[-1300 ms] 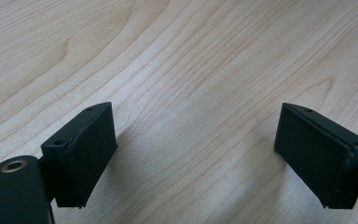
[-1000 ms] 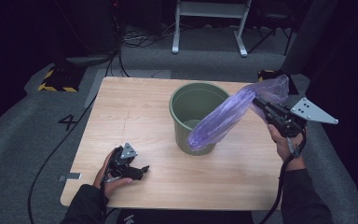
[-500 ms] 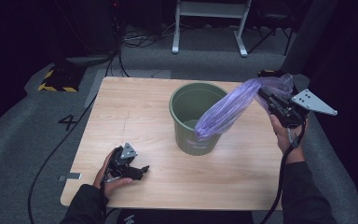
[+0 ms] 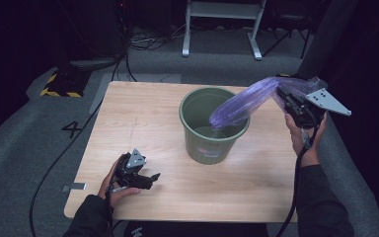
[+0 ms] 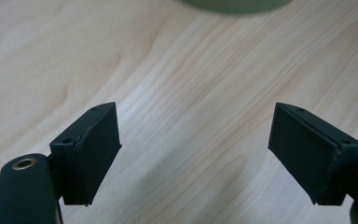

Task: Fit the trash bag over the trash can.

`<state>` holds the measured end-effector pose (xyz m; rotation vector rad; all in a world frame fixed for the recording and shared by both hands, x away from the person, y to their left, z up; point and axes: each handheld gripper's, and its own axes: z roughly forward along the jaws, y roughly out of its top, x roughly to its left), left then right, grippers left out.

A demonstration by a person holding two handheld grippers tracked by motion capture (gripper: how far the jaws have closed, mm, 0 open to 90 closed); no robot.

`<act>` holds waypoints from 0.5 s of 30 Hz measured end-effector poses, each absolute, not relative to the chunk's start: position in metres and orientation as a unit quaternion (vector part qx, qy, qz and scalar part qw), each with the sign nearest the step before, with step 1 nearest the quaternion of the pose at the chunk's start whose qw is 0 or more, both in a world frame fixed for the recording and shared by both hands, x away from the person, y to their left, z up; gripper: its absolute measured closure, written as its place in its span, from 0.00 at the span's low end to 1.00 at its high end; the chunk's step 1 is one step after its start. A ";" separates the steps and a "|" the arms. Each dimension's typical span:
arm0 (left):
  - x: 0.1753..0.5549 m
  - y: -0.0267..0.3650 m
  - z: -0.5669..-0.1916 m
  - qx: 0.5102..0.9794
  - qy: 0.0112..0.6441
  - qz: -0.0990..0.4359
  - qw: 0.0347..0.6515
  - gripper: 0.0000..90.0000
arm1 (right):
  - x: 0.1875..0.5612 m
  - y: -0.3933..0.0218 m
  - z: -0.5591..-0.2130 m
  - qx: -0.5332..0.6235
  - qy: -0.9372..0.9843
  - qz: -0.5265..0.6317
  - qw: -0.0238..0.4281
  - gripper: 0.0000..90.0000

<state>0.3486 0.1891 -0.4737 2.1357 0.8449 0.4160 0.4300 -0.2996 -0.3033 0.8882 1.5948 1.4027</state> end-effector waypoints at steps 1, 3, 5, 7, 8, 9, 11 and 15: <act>0.347 0.188 -0.469 0.840 0.329 0.169 0.397 0.18 | 0.430 -0.299 -0.304 0.352 0.634 0.557 0.405 1.00; 0.343 0.186 -0.458 0.836 0.319 0.182 0.407 0.17 | 0.428 -0.298 -0.308 0.347 0.640 0.552 0.407 1.00; 0.341 0.185 -0.448 0.832 0.312 0.191 0.417 0.18 | 0.427 -0.295 -0.313 0.343 0.648 0.550 0.400 1.00; 0.340 0.184 -0.443 0.829 0.309 0.196 0.423 0.18 | 0.425 -0.292 -0.318 0.334 0.658 0.548 0.394 1.00; 0.339 0.184 -0.438 0.827 0.305 0.200 0.428 0.18 | 0.425 -0.292 -0.318 0.334 0.658 0.548 0.394 1.00; 0.336 0.183 -0.428 0.820 0.299 0.206 0.443 0.18 | 0.421 -0.289 -0.323 0.324 0.669 0.546 0.387 1.00; 0.335 0.183 -0.418 0.814 0.292 0.213 0.456 0.19 | 0.417 -0.286 -0.328 0.314 0.679 0.540 0.385 1.00; 0.335 0.178 -0.396 0.800 0.281 0.227 0.479 0.19 | 0.411 -0.278 -0.334 0.295 0.698 0.531 0.379 1.00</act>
